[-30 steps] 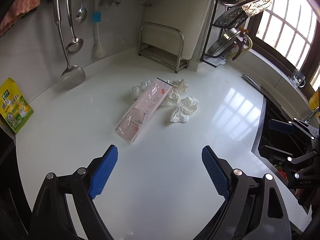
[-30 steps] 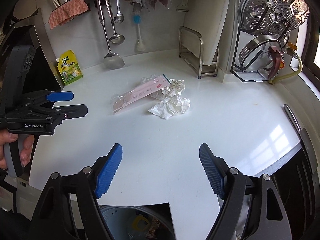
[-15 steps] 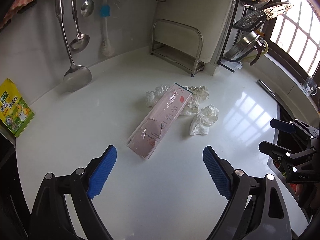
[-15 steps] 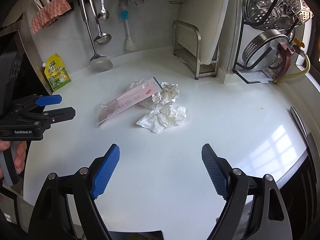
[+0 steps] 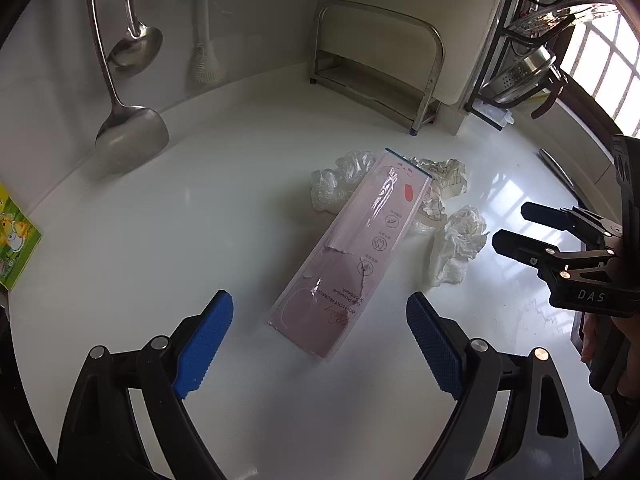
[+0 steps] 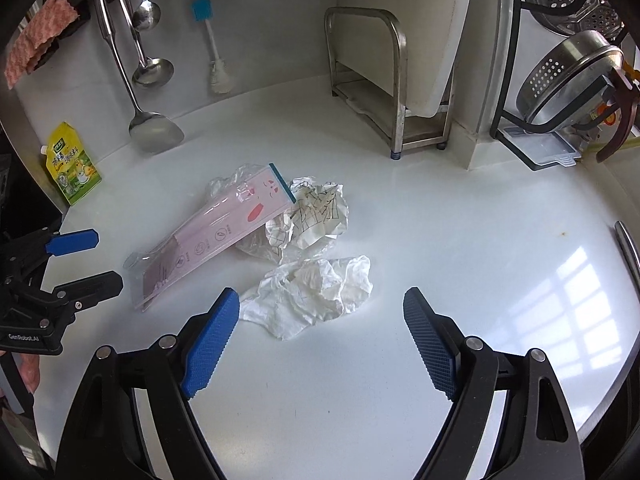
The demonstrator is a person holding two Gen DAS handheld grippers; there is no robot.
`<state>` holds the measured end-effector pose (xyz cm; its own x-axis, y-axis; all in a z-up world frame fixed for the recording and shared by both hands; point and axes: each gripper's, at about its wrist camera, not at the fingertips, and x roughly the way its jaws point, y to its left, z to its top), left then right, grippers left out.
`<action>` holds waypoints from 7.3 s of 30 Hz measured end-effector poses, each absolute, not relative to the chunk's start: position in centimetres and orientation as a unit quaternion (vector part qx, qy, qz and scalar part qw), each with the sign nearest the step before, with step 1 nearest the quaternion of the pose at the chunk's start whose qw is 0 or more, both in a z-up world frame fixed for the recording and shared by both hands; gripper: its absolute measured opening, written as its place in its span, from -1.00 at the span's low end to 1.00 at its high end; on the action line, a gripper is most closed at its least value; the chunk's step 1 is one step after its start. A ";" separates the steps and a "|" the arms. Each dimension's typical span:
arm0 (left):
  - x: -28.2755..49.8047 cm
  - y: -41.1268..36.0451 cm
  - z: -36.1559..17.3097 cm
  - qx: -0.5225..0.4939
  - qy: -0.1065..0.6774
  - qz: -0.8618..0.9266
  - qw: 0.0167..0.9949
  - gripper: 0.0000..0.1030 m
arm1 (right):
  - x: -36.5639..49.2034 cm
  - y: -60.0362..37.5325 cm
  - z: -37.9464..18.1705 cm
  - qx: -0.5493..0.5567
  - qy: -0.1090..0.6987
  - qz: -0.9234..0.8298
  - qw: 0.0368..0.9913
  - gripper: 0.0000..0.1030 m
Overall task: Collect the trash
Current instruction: 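Move both tools back over the counter toward the pink bag and tissues, then grasp the pink plastic bag with the left gripper while the right gripper grasps a white tissue, then carry the pink bag and white tissue over the bin with both grippers, then open both grippers to drop the bag and tissue into the bin, then move both tools back toward the clear plastic wrap on the counter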
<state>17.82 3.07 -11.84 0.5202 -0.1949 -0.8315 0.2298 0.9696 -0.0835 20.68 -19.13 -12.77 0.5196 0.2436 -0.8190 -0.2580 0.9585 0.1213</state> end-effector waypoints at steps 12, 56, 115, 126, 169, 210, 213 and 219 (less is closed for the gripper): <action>21.0 2.2 -14.6 0.040 0.500 -0.158 0.850 0.71 | 24.2 -17.5 -16.3 -0.038 0.496 0.149 0.854 0.56; 10.4 0.7 -6.0 0.045 0.432 -0.166 0.885 0.01 | 11.7 -18.7 -8.8 -0.020 0.465 0.202 0.862 -0.70; -12.6 -7.2 -6.8 0.156 0.467 -0.368 0.788 0.01 | -15.6 -21.7 -9.9 0.021 0.532 0.168 0.830 -0.68; -13.2 -8.4 -11.4 0.157 0.527 -0.378 0.744 0.01 | -16.9 -21.7 -12.6 0.018 0.562 0.164 0.811 -0.68; -11.8 -10.5 -21.6 0.194 0.610 -0.329 0.694 0.04 | -14.8 -20.5 -19.7 -0.034 0.615 0.161 0.771 -0.66; 4.2 -3.1 -6.0 0.054 0.451 -0.193 0.870 0.73 | 3.7 -21.8 -4.9 -0.024 0.437 0.177 0.882 0.45; 6.0 -2.6 -5.8 0.047 0.445 -0.180 0.876 0.73 | 5.3 -21.0 -4.9 -0.031 0.434 0.180 0.882 0.44; 9.5 -1.7 -6.2 0.039 0.444 -0.163 0.880 0.73 | 9.1 -19.6 -5.5 -0.036 0.430 0.187 0.883 0.44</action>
<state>9.46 -1.70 -6.20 0.5534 -0.2520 -0.7939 0.3210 0.9440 -0.0759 9.07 -19.61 -5.47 0.5605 0.2989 -0.7724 -0.3610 0.9275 0.0969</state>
